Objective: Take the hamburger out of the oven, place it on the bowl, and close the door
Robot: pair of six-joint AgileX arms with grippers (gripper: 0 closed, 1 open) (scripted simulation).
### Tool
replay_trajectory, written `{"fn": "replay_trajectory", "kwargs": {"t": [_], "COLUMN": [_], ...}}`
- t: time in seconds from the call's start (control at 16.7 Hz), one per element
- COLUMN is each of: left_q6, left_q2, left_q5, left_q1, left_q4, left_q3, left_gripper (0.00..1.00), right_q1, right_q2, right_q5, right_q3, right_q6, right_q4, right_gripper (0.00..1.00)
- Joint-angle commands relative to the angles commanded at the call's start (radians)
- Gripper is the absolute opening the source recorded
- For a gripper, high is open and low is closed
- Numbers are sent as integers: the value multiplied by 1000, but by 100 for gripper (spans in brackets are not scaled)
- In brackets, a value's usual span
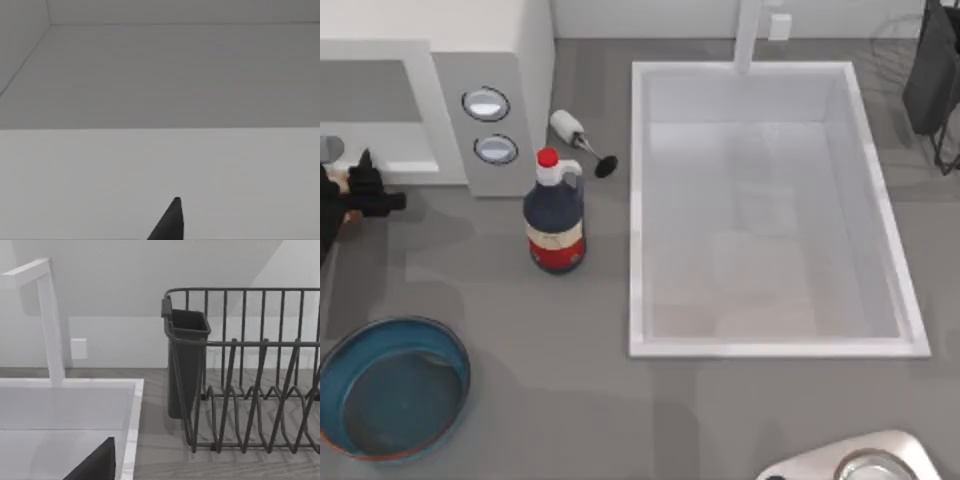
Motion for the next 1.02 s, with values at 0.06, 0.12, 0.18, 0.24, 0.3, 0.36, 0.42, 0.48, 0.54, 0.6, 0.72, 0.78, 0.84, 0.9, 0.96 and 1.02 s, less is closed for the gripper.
{"fn": "replay_trajectory", "kwargs": {"t": [0.06,0.12,0.18,0.24,0.3,0.36,0.42,0.48,0.54,0.6,0.72,0.78,0.84,0.9,0.96,1.02], "left_q6": [1,1,2,2,2,2,2,3,3,3,4,4,4,4,4,5], "left_q2": [-18,-31,-40,-42,-42,-42,-42,-39,-42,-53,-100,-133,-170,-210,-251,-292], "left_q5": [3,5,7,7,7,7,7,6,6,6,5,4,4,4,3,2], "left_q1": [3,6,7,8,8,8,8,2,2,2,2,2,2,2,2,2], "left_q4": [27,48,61,65,65,65,65,63,61,51,5,-28,-65,-105,-148,-190], "left_q3": [-38,-65,-81,-87,-87,-87,-87,-82,-82,-81,-80,-80,-80,-80,-80,-80], "left_gripper": [0,0,0,0,0,0,0,0,0,0,0,0,0,0,0,0], "right_q1": [0,0,0,0,0,0,0,0,0,0,0,0,0,0,0,0], "right_q2": [0,0,0,0,0,0,0,0,0,0,0,0,0,0,0,0], "right_q5": [0,0,0,0,0,0,0,0,0,0,0,0,0,0,0,0], "right_q3": [0,0,0,0,0,0,0,0,0,0,0,0,0,0,0,0], "right_q6": [0,0,0,0,0,0,0,0,0,0,0,0,0,0,0,0], "right_q4": [0,0,0,0,0,0,0,0,0,0,0,0,0,0,0,0], "right_gripper": [100,100,100,100,100,100,100,100,100,100,100,100,100,100,100,100]}}
